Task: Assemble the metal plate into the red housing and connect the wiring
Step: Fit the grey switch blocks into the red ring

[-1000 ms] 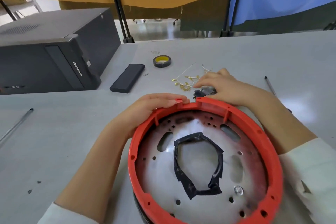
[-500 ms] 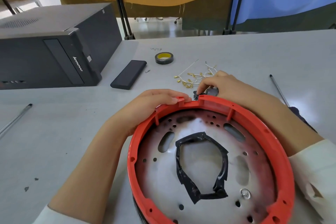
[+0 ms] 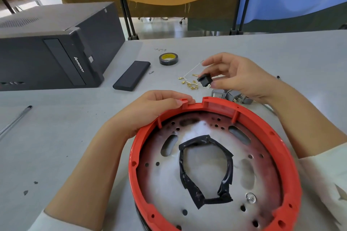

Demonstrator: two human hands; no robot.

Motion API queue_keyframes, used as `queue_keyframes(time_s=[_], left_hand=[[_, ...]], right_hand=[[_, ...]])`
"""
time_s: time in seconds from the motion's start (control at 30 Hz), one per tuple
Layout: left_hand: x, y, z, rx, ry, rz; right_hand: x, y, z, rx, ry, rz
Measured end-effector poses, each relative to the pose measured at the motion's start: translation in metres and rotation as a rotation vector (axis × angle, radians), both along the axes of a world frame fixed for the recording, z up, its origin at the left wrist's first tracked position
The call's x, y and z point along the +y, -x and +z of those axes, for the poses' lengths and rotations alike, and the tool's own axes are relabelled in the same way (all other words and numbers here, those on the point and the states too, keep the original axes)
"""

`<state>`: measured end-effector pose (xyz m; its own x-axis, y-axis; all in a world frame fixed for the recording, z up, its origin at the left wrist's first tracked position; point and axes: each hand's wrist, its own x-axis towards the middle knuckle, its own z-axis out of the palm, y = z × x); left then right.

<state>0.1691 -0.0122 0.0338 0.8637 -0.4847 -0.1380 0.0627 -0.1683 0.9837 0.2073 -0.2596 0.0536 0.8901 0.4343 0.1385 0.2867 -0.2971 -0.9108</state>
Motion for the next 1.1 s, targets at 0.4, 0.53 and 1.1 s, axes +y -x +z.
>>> queue_keyframes(time_s=[0.4, 0.53, 1.1], left_hand=[[-0.002, 0.008, 0.007, -0.123, -0.102, 0.102], [-0.006, 0.009, 0.006, -0.15, -0.023, 0.1], [-0.009, 0.01, 0.007, -0.146, -0.012, 0.144]], right_hand=[[0.02, 0.023, 0.021, 0.033, 0.137, 0.055], [0.033, 0.031, 0.012, 0.005, 0.09, 0.0], [0.036, 0.037, 0.007, -0.065, 0.089, 0.004]])
